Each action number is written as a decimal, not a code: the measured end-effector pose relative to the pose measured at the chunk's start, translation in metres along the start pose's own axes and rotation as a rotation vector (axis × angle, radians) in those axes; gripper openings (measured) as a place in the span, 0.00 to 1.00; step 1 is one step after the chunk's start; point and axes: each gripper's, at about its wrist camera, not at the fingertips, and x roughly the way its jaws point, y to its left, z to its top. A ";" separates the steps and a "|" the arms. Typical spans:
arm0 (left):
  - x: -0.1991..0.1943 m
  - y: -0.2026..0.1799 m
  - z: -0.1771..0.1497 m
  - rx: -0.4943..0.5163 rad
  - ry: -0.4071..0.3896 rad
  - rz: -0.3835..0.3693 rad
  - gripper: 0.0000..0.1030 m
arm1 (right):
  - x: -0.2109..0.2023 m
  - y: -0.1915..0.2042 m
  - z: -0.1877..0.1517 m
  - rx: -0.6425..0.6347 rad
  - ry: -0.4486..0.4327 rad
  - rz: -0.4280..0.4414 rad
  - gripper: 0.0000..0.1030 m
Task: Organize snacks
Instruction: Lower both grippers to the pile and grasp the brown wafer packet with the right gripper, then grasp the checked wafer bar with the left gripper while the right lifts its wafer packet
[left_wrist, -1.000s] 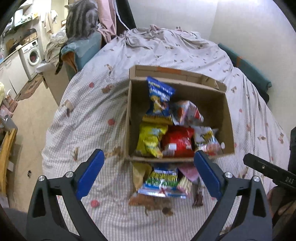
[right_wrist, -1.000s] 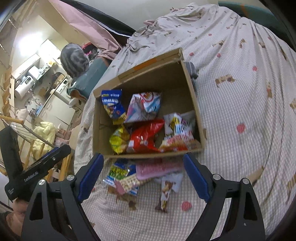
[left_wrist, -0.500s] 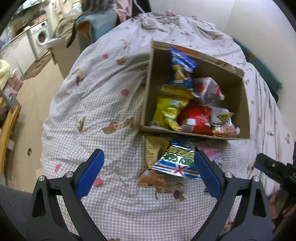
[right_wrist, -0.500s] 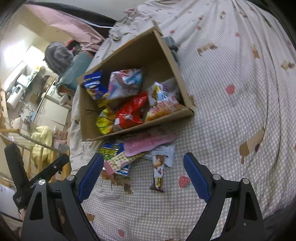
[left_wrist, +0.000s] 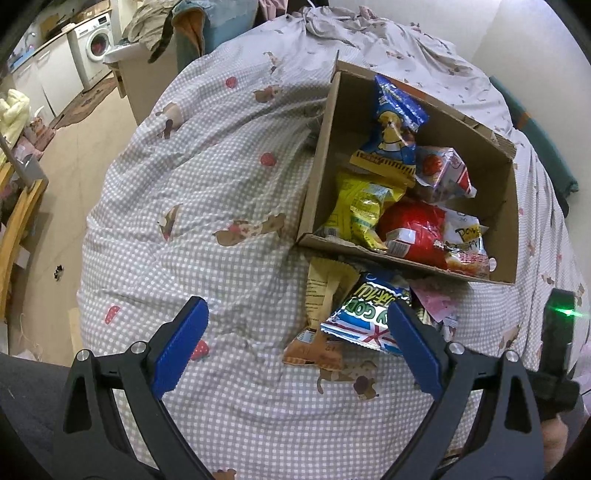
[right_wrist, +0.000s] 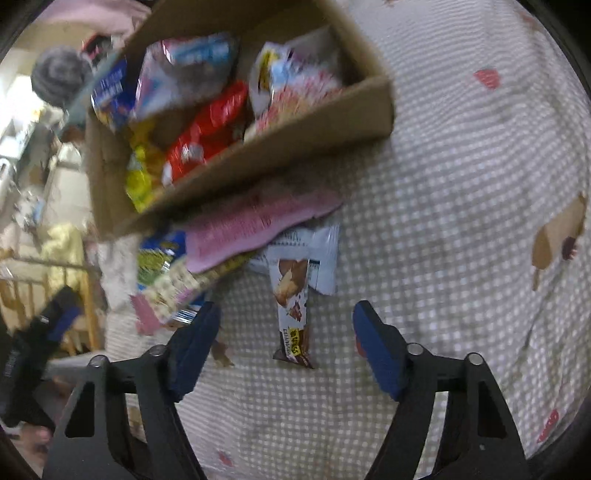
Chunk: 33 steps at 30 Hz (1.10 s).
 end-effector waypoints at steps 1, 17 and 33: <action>0.001 0.001 0.000 -0.005 0.005 0.004 0.93 | 0.004 0.001 0.000 -0.007 0.010 -0.010 0.67; 0.023 -0.031 -0.013 0.124 0.128 -0.065 0.93 | -0.014 -0.002 -0.021 -0.023 0.017 -0.005 0.18; 0.066 -0.163 -0.026 0.768 0.224 -0.022 0.52 | -0.071 -0.044 -0.014 0.118 -0.126 0.078 0.18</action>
